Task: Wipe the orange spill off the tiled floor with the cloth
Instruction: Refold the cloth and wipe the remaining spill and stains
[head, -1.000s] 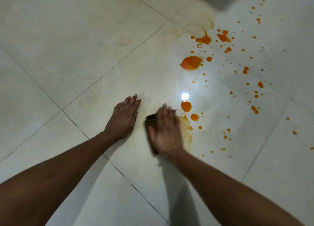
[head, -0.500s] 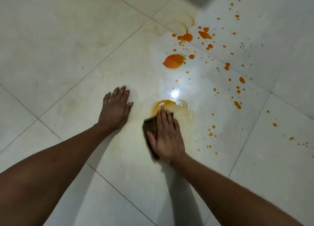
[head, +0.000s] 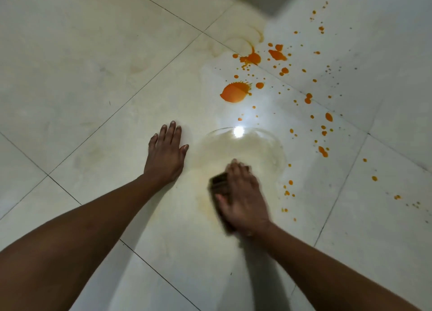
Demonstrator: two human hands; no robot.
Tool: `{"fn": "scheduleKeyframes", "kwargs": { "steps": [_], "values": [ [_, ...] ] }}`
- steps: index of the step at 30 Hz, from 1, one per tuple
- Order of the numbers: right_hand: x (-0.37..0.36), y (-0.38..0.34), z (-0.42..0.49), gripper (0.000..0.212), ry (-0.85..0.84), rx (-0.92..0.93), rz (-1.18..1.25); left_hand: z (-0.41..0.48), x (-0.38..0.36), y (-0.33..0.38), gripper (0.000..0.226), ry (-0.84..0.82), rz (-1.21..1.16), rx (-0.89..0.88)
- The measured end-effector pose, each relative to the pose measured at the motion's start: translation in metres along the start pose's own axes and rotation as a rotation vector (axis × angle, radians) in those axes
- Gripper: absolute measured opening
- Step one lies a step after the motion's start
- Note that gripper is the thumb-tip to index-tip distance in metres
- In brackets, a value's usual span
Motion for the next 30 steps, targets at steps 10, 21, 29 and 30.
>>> {"fn": "scheduleKeyframes", "kwargs": {
  "steps": [10,21,29,30],
  "values": [
    [-0.01,-0.057,0.029,0.079,-0.004,0.018,0.004,0.0,-0.003,0.002,0.055,0.04,-0.011,0.012],
    [-0.024,-0.074,-0.008,0.08,0.002,0.009,0.027,0.0,-0.006,0.002,0.056,-0.008,0.006,0.022],
    [0.019,0.04,0.09,0.078,0.133,-0.416,0.003,0.0,-0.011,0.005,0.056,0.022,0.023,0.035],
    [0.015,0.021,0.096,0.076,0.127,-0.398,0.02,0.001,-0.011,0.006,0.056,0.029,0.02,0.034]
  ]
}}
Point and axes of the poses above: each hand's wrist, its own z-axis towards the middle knuckle, its own x-axis out of the back of the hand, y = z × x, the point moved 5 cm from there along z, towards the middle knuckle, and after that the axes turned 3 degrees about -x, right-handed, at the moved point
